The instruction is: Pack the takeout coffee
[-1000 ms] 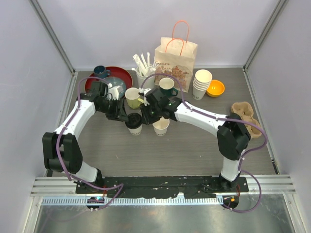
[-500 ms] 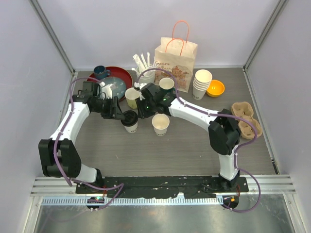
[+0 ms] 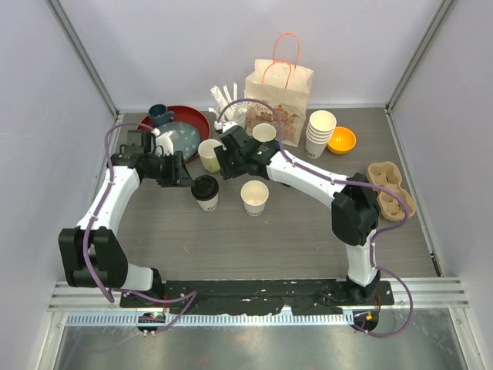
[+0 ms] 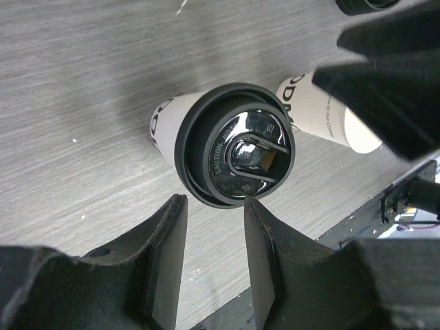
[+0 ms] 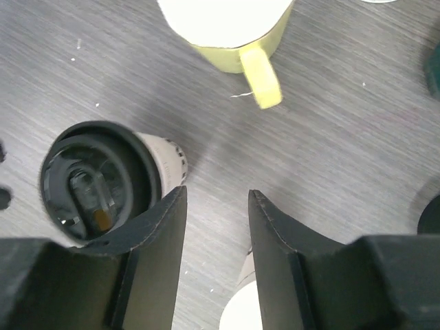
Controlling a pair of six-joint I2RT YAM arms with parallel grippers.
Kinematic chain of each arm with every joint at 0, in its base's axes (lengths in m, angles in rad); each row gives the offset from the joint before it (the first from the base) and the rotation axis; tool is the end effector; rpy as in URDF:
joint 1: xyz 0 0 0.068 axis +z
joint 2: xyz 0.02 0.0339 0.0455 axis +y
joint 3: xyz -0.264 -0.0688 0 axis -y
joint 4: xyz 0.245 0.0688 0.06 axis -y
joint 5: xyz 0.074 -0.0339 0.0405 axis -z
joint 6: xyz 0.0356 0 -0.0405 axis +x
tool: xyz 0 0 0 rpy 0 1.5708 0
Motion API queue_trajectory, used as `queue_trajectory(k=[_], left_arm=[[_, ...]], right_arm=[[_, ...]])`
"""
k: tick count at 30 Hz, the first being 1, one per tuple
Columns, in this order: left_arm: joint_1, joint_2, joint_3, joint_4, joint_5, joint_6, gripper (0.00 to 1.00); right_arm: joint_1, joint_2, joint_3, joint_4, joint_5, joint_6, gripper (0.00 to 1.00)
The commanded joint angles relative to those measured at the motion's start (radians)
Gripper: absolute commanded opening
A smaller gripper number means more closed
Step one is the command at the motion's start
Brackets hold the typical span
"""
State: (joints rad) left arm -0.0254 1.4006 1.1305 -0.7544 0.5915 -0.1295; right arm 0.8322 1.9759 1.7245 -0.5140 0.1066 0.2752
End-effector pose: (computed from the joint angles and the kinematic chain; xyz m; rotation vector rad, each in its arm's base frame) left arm 0.2806 -0.0270 0.2777 0.0839 2.5346 -0.8223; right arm 0.3092 0.3340 0.2775 -0.5997 2.2933 0.4233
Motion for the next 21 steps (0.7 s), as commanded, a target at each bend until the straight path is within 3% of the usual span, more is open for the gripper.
queue_trajectory(k=[1, 4, 6, 21], left_arm=[[-0.033, -0.017, 0.064, 0.088, -0.065, -0.025, 0.42], [-0.047, 0.008, 0.066, 0.131, -0.087, -0.038, 0.41], [-0.048, 0.026, 0.063, 0.138, -0.082, -0.057, 0.40], [-0.061, 0.002, 0.003, 0.181, -0.107, -0.052, 0.39]], right_arm=[[0.071, -0.118, -0.032, 0.018, 0.094, 0.080, 0.47], [0.082, -0.120, -0.060, 0.057, 0.058, 0.162, 0.49], [0.090, -0.111, -0.068, 0.074, 0.050, 0.206, 0.45], [0.104, -0.042, -0.043, 0.085, -0.008, 0.257, 0.45]])
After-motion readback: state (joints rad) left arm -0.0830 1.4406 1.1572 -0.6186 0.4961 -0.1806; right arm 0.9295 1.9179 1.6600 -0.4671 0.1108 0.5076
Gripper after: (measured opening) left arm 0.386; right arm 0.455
